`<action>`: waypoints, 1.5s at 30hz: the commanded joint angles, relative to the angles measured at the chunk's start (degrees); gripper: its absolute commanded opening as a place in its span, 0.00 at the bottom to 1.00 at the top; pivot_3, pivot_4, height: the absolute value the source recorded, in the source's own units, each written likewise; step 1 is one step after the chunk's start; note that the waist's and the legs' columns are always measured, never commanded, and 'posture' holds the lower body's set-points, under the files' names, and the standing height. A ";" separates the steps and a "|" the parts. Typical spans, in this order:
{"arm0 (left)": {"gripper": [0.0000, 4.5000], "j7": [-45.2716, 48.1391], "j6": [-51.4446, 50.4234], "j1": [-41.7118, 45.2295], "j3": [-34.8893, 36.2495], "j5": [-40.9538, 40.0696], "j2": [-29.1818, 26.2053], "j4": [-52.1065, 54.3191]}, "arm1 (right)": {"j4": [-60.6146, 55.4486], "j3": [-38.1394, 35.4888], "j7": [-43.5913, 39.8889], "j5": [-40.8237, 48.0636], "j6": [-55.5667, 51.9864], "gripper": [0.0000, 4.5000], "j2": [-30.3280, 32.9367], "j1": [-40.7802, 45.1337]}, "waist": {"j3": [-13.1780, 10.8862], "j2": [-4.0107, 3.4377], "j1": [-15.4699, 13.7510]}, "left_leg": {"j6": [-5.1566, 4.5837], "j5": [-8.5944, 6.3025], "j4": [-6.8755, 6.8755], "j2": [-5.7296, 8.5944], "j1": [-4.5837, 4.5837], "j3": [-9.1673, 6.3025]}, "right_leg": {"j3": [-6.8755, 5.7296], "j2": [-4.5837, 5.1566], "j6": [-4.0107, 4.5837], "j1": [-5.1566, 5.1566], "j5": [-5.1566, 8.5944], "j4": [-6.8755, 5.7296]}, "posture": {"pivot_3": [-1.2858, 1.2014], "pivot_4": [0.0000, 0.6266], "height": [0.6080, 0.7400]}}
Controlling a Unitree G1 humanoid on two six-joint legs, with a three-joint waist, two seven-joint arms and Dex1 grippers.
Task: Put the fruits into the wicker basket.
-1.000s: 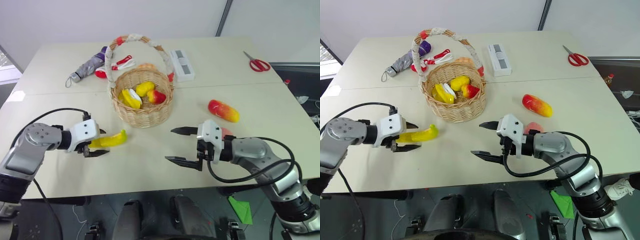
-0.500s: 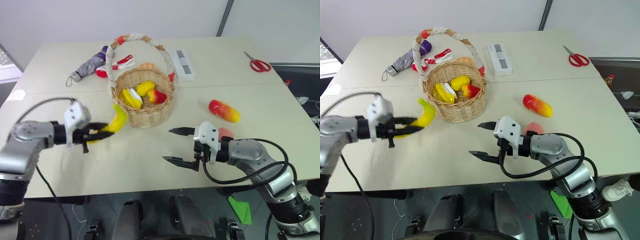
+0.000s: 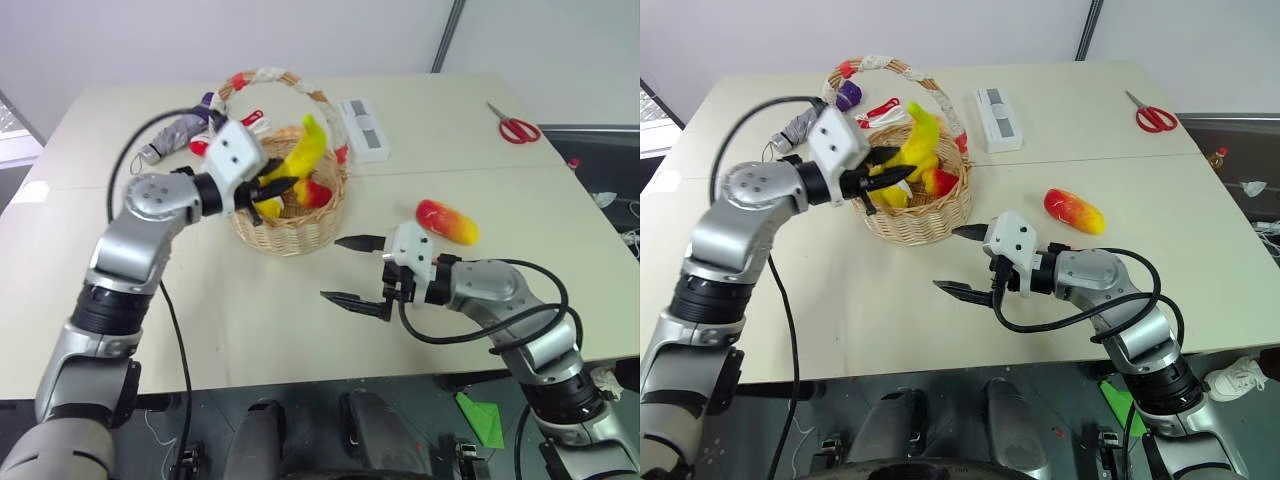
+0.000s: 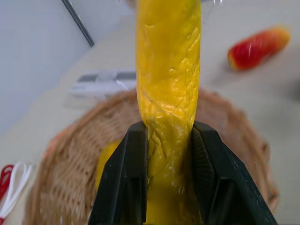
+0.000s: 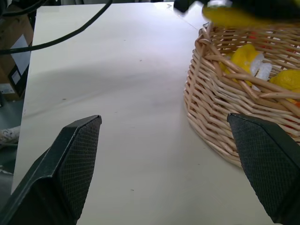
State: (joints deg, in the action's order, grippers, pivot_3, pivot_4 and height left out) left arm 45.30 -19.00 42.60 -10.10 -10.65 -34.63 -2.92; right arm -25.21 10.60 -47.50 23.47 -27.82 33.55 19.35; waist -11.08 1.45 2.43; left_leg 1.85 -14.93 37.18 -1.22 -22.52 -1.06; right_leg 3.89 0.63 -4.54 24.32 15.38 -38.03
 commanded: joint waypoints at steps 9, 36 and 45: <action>0.93 3.46 4.87 2.21 8.00 -6.24 3.36 0.20 | -6.05 -19.33 7.37 4.66 -8.07 1.00 5.00 -7.29 | 0.00 0.00 -0.63 | 0.00 0.00 0.08 0.03 -0.12 -0.02 | -0.02 0.12 -0.01 0.00 -0.01 0.01 | 0.52 0.24 1.00; 0.93 5.52 -5.88 -16.11 -4.08 -9.19 6.19 24.50 | 41.89 -4.59 9.27 -23.53 5.38 1.00 8.73 16.13 | 0.04 -0.11 0.05 | -0.01 0.01 0.07 0.05 0.12 0.19 | 0.22 0.03 -0.02 -0.10 -0.01 -0.04 | 0.52 0.24 1.00; 0.94 4.38 -7.40 -17.98 -2.79 -9.92 5.46 26.97 | 46.95 -4.51 7.85 -24.93 7.16 0.49 7.59 19.12 | 0.04 -0.11 0.15 | -0.01 0.01 0.06 0.05 0.12 0.19 | 0.22 0.07 -0.02 -0.10 -0.01 -0.05 | 0.52 0.24 1.00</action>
State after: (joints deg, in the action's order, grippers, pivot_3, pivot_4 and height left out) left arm 50.04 -26.16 24.88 -14.69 -19.74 -28.82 21.22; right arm 23.29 7.00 -39.62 -1.02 -21.60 40.79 37.36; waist -11.03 1.34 2.58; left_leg 1.84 -14.93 37.24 -1.18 -22.40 -0.88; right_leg 4.12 0.68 -4.56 24.22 15.37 -38.08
